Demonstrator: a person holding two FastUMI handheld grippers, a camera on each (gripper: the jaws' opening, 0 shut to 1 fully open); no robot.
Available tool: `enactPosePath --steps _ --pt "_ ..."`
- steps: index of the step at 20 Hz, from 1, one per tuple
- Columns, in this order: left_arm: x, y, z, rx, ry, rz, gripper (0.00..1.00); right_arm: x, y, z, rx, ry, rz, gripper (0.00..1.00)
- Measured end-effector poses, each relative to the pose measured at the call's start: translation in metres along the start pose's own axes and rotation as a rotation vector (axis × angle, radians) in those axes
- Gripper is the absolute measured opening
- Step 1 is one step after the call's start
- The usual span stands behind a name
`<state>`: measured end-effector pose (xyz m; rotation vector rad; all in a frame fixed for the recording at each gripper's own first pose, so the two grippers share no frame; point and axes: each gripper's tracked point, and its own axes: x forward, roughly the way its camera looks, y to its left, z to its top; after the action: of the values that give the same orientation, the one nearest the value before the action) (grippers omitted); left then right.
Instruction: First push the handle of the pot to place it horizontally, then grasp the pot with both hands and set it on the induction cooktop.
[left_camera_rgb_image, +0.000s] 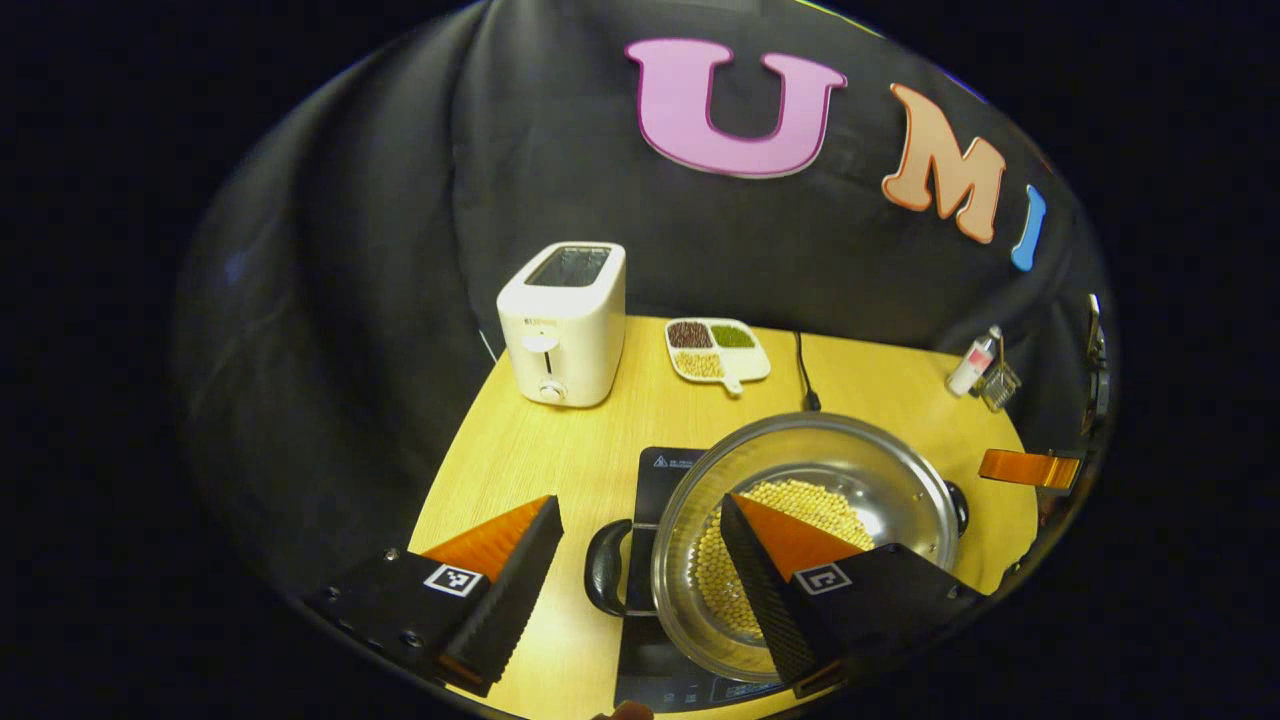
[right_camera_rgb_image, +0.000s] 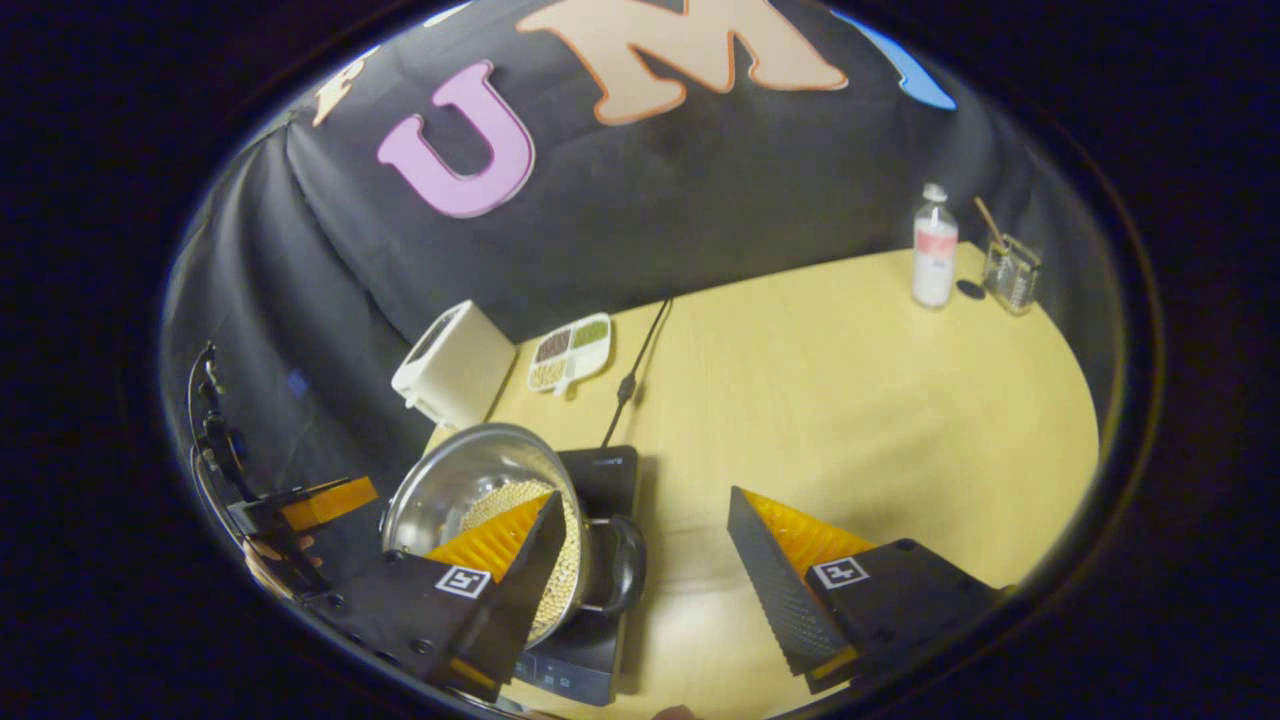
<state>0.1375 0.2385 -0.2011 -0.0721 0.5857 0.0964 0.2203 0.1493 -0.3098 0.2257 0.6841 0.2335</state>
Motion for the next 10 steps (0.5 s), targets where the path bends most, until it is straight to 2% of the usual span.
enactPosePath --steps 2,3,6,8,10 --pt "-0.027 -0.007 0.013 -0.015 -0.069 0.032 0.97 -0.035 -0.009 0.018 -0.016 -0.082 -0.020 0.91" --pt "-0.041 -0.007 0.017 -0.019 -0.113 0.067 0.97 -0.053 -0.013 0.023 -0.028 -0.118 -0.032 1.00" --pt "-0.092 -0.020 0.046 -0.024 -0.268 0.147 0.97 -0.112 -0.029 0.031 -0.066 -0.202 -0.070 1.00" --pt "-0.128 -0.039 0.057 -0.026 -0.331 0.161 0.96 -0.153 -0.034 0.031 -0.085 -0.250 -0.090 1.00" --pt "-0.150 -0.062 0.064 -0.037 -0.381 0.145 0.96 -0.193 -0.036 0.032 -0.110 -0.306 -0.100 1.00"
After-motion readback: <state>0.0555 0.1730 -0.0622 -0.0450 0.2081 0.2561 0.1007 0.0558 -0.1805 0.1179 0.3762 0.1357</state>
